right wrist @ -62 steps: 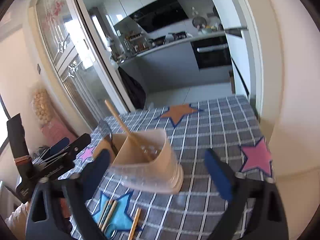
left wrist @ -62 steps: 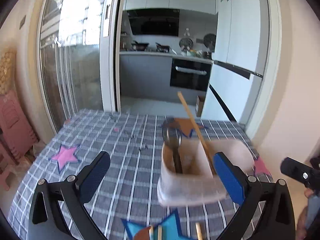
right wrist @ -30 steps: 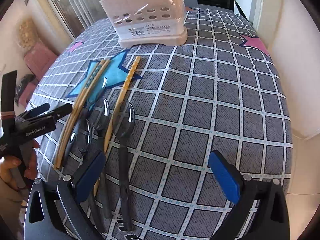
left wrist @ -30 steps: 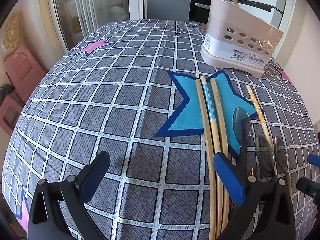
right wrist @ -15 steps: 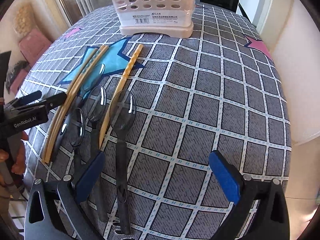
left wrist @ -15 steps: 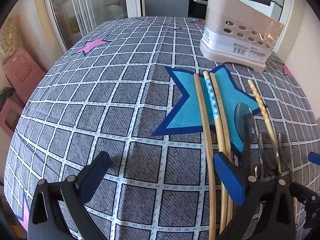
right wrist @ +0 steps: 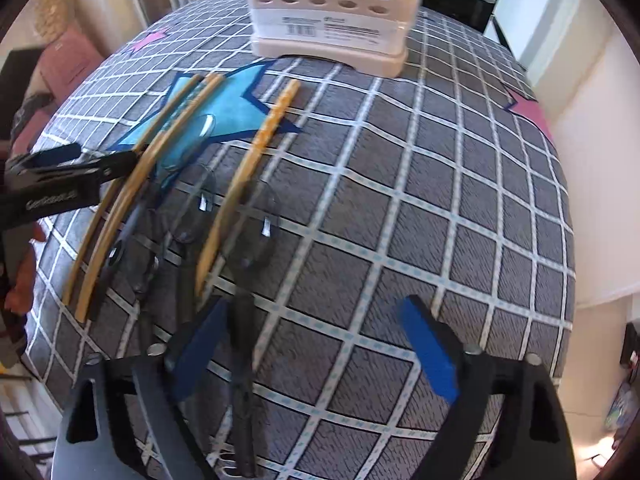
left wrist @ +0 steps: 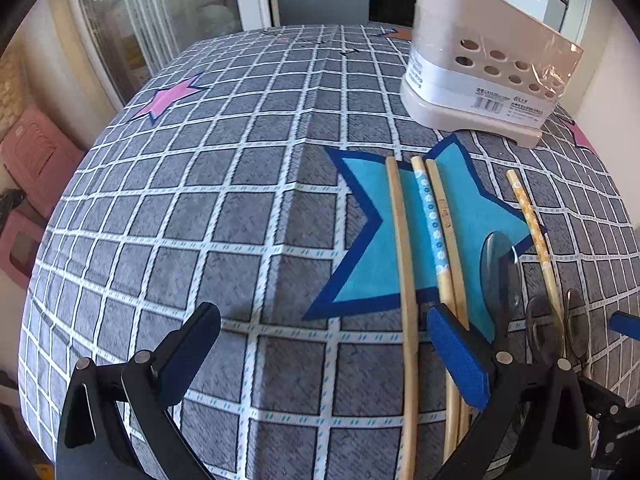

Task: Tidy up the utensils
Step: 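Grasp a wooden chopstick with the left tool while the right grasps a clear spoon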

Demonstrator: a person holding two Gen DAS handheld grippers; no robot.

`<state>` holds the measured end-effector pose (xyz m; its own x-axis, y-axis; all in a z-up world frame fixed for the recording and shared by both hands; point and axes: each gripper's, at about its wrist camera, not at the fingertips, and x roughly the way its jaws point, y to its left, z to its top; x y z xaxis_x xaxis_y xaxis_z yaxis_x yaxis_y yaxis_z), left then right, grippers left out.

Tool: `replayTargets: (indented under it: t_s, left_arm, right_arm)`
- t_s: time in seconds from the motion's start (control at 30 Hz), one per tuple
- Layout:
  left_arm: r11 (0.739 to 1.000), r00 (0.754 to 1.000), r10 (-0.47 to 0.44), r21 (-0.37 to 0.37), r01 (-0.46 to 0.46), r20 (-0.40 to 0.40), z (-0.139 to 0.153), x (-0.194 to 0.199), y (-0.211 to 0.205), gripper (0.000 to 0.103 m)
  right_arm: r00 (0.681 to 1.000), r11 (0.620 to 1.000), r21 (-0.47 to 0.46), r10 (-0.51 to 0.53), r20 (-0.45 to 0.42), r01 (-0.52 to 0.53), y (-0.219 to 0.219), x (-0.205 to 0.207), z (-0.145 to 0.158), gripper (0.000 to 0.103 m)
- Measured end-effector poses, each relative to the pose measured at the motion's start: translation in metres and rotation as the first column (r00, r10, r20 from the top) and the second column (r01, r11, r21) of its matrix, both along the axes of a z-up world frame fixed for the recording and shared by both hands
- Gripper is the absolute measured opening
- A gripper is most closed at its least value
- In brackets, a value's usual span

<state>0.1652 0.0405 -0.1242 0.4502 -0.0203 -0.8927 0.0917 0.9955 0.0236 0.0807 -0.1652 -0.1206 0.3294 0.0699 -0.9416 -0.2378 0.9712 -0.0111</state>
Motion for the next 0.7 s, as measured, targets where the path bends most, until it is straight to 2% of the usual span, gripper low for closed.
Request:
replayTargets:
  t_s: [0.2,0.27,0.33,0.4,0.47,0.57,0.6,0.63,0.7]
  left_arm:
    - [0.997,0.994,-0.079,-0.028,0.077,-0.076,0.003,0.018,-0.014,0.103]
    - [0.991,0.987,-0.134,-0.031,0.132,-0.094,0.006,0.021,-0.022,0.095]
    - [0.983,0.976,-0.181,-0.021,0.180,-0.123,0.010,0.024,-0.032,0.080]
    - [0.977,0.966,-0.214,-0.012,0.214,-0.142,0.011,0.028,-0.041,0.074]
    - [0.972,0.959,-0.234,-0.012,0.235,-0.163,0.012,0.033,-0.047,0.069]
    - [0.968,0.951,-0.251,-0.016,0.252,-0.183,0.012,0.034,-0.053,0.062]
    - [0.966,0.948,-0.259,-0.024,0.259,-0.185,0.013,0.035,-0.054,0.056]
    - [0.964,0.947,-0.263,-0.022,0.264,-0.183,0.014,0.034,-0.055,0.040]
    - [0.965,0.949,-0.264,-0.035,0.262,-0.176,0.014,0.033,-0.056,0.036]
  right_arm:
    - [0.996,0.998,-0.014,0.053,-0.075,-0.054,0.016,0.011,0.002,0.064]
    - [0.994,0.997,-0.017,0.071,-0.084,-0.073,0.020,0.013,0.003,0.057]
    - [0.991,0.995,-0.014,0.093,-0.096,-0.095,0.025,0.015,0.004,0.046]
    - [0.988,0.994,-0.011,0.104,-0.111,-0.106,0.029,0.017,0.005,0.025]
    - [0.987,0.994,-0.004,0.106,-0.123,-0.108,0.032,0.019,0.005,0.014]
    - [0.987,0.996,0.034,0.092,-0.129,-0.088,0.026,0.023,0.003,0.013]
    - [0.988,0.996,0.051,0.084,-0.128,-0.078,0.022,0.023,0.003,0.013]
    - [0.989,0.995,0.069,0.076,-0.126,-0.067,0.016,0.024,0.005,0.013]
    - [0.990,0.994,0.093,0.064,-0.124,-0.053,0.008,0.024,0.005,0.013]
